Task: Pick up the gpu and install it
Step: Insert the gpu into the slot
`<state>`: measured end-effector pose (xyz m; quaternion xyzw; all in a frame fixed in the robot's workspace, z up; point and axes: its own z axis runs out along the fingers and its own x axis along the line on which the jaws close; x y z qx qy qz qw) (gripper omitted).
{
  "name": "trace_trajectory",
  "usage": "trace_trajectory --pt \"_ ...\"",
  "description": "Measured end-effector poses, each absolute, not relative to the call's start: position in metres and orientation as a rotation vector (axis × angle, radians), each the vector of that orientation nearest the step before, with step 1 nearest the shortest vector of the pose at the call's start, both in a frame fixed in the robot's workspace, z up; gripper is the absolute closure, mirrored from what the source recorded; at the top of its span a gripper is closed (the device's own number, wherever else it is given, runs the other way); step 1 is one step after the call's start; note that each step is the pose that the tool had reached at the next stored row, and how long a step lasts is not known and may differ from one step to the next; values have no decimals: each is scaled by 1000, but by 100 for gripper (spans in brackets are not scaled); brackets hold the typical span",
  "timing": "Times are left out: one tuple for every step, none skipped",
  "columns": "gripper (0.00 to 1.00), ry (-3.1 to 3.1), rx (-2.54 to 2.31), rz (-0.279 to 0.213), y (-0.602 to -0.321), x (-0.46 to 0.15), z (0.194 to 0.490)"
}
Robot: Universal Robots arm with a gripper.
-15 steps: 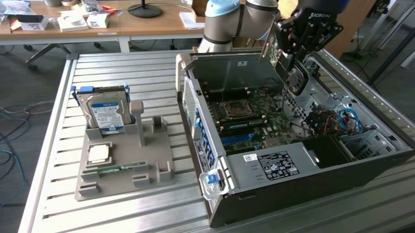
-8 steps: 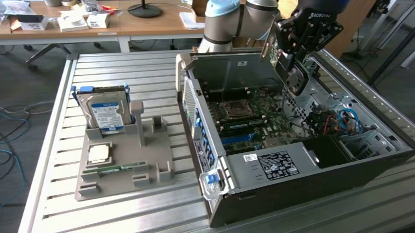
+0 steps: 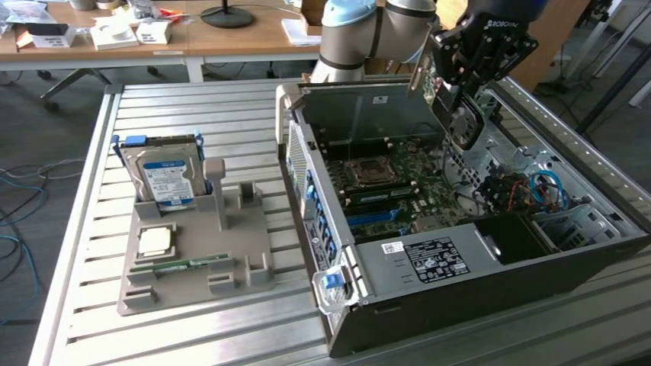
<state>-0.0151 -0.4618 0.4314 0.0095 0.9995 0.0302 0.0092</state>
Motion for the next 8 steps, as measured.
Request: trace_trajectory --pt "73 3122 23 94 -462 -15 431" --pt "73 3122 11 94 -462 -15 431" --pt "73 3123 -6 95 -462 -15 431" --pt "73 3123 -26 95 -462 -15 431" --pt "73 3123 -50 95 -462 -15 431" --pt "73 3123 -74 95 -462 -15 431" --pt "73 3123 -99 95 -462 -15 431" --pt "73 3122 -123 95 -462 -15 431"
